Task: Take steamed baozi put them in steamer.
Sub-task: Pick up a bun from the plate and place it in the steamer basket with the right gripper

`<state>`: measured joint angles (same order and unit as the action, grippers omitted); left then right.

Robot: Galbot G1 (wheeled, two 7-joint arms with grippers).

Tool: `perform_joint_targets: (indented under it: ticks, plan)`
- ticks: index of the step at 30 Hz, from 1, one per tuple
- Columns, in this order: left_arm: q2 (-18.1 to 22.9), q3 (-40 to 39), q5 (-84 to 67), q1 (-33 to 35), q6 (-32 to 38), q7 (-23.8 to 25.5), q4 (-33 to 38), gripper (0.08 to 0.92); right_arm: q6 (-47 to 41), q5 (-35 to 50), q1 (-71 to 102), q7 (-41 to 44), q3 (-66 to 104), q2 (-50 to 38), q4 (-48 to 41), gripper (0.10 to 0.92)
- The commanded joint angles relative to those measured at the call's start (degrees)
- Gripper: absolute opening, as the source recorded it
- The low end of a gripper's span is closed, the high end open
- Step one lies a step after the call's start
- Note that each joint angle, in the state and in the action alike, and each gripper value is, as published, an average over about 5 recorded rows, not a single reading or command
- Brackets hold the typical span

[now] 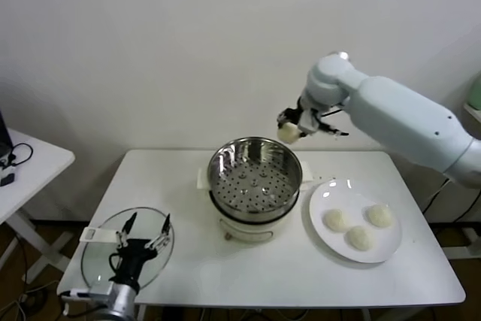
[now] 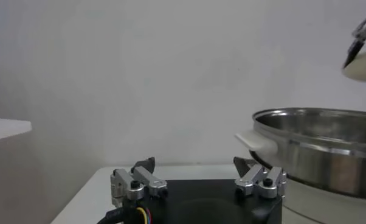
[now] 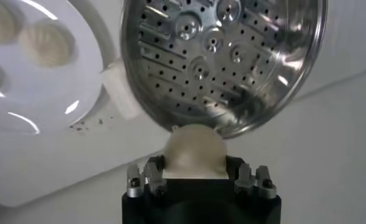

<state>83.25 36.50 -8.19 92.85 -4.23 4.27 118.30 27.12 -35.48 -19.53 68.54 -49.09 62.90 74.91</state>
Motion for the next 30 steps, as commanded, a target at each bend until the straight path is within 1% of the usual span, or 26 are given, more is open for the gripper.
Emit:
perform_joint_targets:
  ticks: [1,8,12,27,30]
  plan:
    - [0.2,0.6,0.0,0.4,-0.9,0.3,1.0,0.823,1.8,-6.4,4.9,-0.2,-0.1,8.3,-3.2,0.670]
    - [0.9,0.8,0.0,0.1,-1.0,0.5,1.0,0.823,4.7,-13.3,9.6,-1.1,2.9,11.8,-9.4,0.670]
    - [0.9,0.7,0.0,0.3,-0.9,0.5,0.8,0.823,5.2,-16.2,10.4,-1.5,3.7,12.3,-10.9,0.675]
    - [1.3,1.1,0.2,-0.1,-0.8,0.7,0.3,0.823,5.5,-19.1,11.8,-1.8,4.5,12.5,-12.7,0.679]
    - [1.3,1.1,0.2,0.0,-0.8,0.7,0.2,0.823,5.6,-19.3,11.9,-2.0,4.5,12.7,-12.8,0.700]
